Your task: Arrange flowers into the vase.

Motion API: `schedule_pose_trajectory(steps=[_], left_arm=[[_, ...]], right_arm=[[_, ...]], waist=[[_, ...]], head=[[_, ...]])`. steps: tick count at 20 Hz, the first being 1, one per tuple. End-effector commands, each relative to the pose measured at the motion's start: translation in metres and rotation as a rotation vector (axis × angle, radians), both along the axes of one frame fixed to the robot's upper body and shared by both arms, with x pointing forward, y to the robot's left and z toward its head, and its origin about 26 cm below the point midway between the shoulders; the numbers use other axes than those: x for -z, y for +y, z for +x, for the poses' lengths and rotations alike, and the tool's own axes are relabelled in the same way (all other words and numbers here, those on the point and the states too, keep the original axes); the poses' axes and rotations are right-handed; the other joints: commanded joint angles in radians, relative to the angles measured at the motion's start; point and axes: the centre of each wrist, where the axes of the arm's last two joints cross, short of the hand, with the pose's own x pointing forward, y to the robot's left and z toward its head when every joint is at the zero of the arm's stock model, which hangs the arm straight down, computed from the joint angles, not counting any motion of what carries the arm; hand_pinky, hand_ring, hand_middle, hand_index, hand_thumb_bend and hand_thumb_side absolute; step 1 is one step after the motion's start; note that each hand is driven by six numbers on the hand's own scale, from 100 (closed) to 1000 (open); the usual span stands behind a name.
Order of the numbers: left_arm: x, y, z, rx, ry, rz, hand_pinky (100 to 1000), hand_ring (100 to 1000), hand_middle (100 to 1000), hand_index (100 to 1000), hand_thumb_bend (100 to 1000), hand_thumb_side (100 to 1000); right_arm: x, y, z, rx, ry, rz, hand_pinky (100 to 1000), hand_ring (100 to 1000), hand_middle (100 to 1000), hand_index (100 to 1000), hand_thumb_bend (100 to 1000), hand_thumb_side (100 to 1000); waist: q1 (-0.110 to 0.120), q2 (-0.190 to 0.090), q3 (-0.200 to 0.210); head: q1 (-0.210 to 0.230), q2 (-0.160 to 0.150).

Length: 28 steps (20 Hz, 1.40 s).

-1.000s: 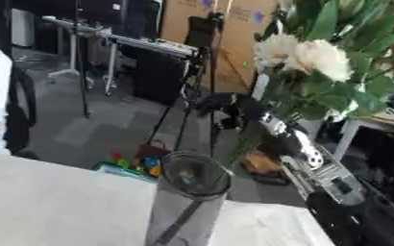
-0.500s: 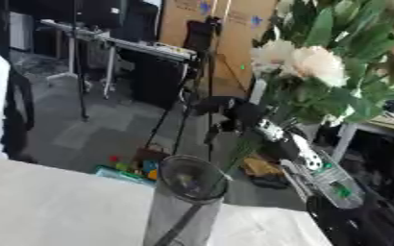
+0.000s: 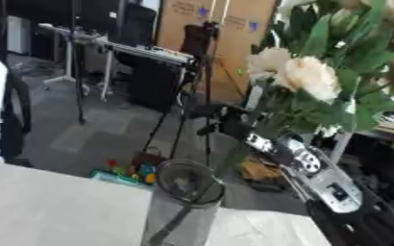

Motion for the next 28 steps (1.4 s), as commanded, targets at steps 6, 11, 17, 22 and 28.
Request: schedule_pose_trajectory(steps=[6, 11, 17, 22, 28], left_arm=[[-0.005, 0.000, -0.003, 0.004, -0.017, -0.018, 702, 662, 865, 922, 349, 987], [-0.004, 0.000, -0.003, 0.003, -0.015, -0.019, 701, 661, 864, 922, 350, 986], [-0.004, 0.000, -0.003, 0.003, -0.013, -0.019, 701, 662, 864, 921, 349, 985], [-0.004, -0.001, -0.003, 0.005, -0.011, -0.020, 701, 662, 863, 921, 350, 984], [-0.004, -0.001, -0.003, 0.007, -0.010, -0.023, 700, 661, 862, 921, 354, 982]], right_arm=[[-0.015, -0.002, -0.010, -0.080, -0.271, -0.485, 952, 1000, 917, 996, 348, 958], [-0.013, 0.000, -0.007, -0.046, -0.269, -0.534, 990, 1000, 921, 993, 337, 987], [-0.010, 0.002, -0.004, -0.016, -0.263, -0.576, 991, 1000, 915, 982, 331, 1000], [-0.010, 0.005, -0.003, -0.004, -0.264, -0.601, 1000, 1000, 923, 986, 332, 1000], [-0.008, 0.009, -0.003, 0.023, -0.266, -0.658, 1000, 1000, 954, 1000, 352, 1000]], waist=[[0.010, -0.029, -0.005], [0.010, -0.030, -0.008], [0.010, -0.033, -0.010], [0.010, -0.035, -0.011], [0.010, -0.037, -0.016]], head=[[-0.003, -0.020], [-0.002, -0.022], [-0.001, -0.026], [-0.003, -0.031], [-0.002, -0.033]])
